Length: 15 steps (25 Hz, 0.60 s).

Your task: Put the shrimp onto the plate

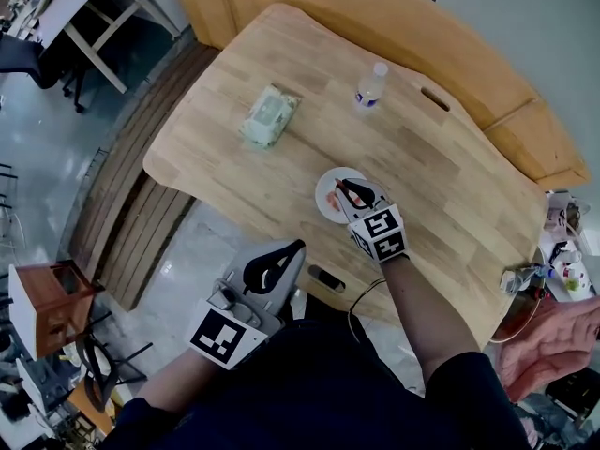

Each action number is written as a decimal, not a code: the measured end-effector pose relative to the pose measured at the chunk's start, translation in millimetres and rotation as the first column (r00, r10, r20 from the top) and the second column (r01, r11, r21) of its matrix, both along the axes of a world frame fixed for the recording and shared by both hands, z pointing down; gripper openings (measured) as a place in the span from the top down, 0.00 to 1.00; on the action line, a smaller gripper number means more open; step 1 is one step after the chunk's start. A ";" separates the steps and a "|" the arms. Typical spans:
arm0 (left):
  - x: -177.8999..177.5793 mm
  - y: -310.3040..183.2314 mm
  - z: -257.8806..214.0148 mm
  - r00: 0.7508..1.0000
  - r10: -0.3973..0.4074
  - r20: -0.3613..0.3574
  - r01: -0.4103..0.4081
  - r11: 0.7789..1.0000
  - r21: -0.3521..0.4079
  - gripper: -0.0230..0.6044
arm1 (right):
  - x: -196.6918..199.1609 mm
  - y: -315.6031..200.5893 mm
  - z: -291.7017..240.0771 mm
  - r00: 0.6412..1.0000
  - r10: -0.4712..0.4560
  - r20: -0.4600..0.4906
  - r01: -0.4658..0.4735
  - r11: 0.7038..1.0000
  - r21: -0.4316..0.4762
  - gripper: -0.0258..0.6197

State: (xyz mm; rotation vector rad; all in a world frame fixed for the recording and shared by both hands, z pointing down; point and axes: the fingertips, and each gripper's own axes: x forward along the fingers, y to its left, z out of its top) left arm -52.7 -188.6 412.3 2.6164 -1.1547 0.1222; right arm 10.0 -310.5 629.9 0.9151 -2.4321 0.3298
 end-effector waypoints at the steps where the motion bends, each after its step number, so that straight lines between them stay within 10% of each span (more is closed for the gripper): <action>1: -1.5 0.0 1.4 1.000 -0.003 0.001 0.003 1.000 -0.003 0.96 | -0.9 -3.4 5.4 1.000 -0.004 -0.012 0.004 1.000 -0.004 0.86; 15: -8.4 -2.8 20.2 0.999 -0.039 0.024 0.040 0.998 -0.053 0.96 | 6.7 -30.5 92.1 0.985 0.004 -0.175 -0.024 0.994 -0.108 0.86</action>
